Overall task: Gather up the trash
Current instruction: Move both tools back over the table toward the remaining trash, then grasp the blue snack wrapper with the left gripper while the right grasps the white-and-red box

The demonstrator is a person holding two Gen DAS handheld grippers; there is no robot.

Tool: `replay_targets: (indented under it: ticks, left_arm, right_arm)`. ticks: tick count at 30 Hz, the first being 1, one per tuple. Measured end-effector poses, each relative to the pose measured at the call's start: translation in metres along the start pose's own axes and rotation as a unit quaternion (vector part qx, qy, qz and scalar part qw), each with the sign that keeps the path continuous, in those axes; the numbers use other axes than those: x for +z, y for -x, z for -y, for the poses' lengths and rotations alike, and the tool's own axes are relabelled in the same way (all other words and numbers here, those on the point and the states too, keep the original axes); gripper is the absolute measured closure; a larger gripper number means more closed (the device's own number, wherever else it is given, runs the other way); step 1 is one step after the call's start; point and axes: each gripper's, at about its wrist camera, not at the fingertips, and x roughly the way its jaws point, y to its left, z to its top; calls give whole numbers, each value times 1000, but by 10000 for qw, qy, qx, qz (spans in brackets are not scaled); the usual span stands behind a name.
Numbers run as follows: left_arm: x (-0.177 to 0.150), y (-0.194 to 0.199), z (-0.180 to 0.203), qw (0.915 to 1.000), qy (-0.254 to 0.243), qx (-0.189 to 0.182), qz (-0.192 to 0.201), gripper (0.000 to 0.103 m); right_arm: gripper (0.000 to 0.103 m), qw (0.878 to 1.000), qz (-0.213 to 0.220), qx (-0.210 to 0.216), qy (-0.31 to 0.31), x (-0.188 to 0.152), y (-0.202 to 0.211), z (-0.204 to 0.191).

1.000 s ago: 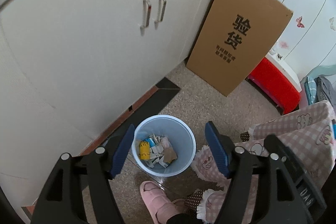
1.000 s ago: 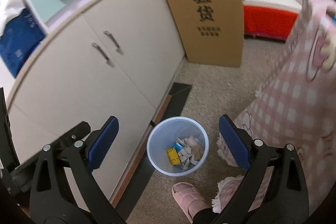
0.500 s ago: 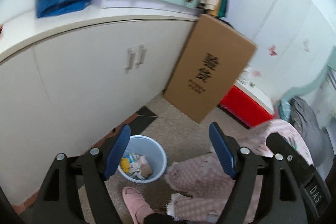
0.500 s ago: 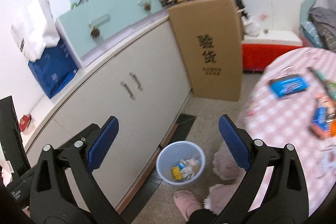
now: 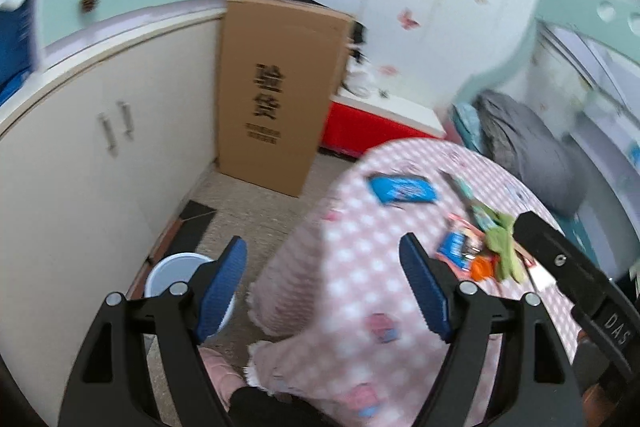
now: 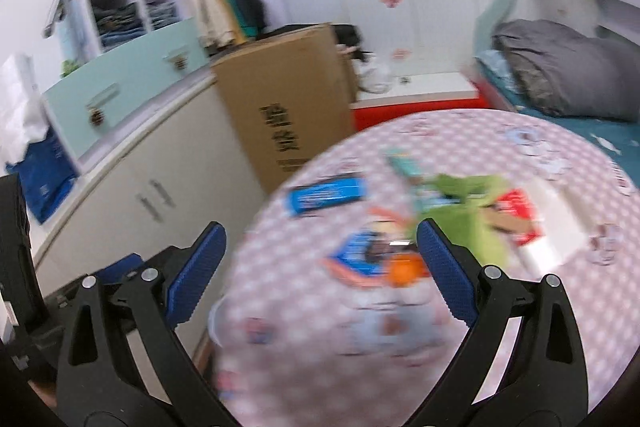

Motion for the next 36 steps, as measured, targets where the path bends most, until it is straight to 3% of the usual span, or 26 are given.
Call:
replay_targets:
  ticks: [7, 15, 23, 25, 26, 29, 32, 36]
  left_arm:
    - [-2, -54, 66, 9966, -550, -269, -548, 26]
    - [-9, -106, 103, 9920, -724, -467, -926, 27]
    - [-8, -132, 118, 9885, -825, -617, -1109, 57]
    - [-9, -134, 121, 9867, -877, -744, -1150, 65]
    - [-10, -135, 123, 9860, -938, -749, -1154, 75]
    - [-12, -135, 127, 9850, -1045, -779, -1129, 80]
    - [-10, -133, 124, 9856, -920, -816, -1161, 83]
    - [-7, -124, 114, 9882, -675, -844, -1087, 86]
  right_arm:
    - [9, 9962, -110, -715, -474, 0, 5, 97]
    - [9, 9883, -357, -1160, -925, -9, -1, 171]
    - [10, 9838, -717, -1233, -1089, -16, -30, 204]
    - [19, 9831, -831, -1178, -1129, -16, -40, 208]
    - [26, 9832, -829, -1205, -1092, -15, -42, 208]
    - [66, 9842, -873, -1121, -1057, -14, -44, 207]
    - [72, 9857, -845, -1103, -955, -16, -41, 203]
    - [91, 9879, -589, -1094, -932, -12, -24, 196]
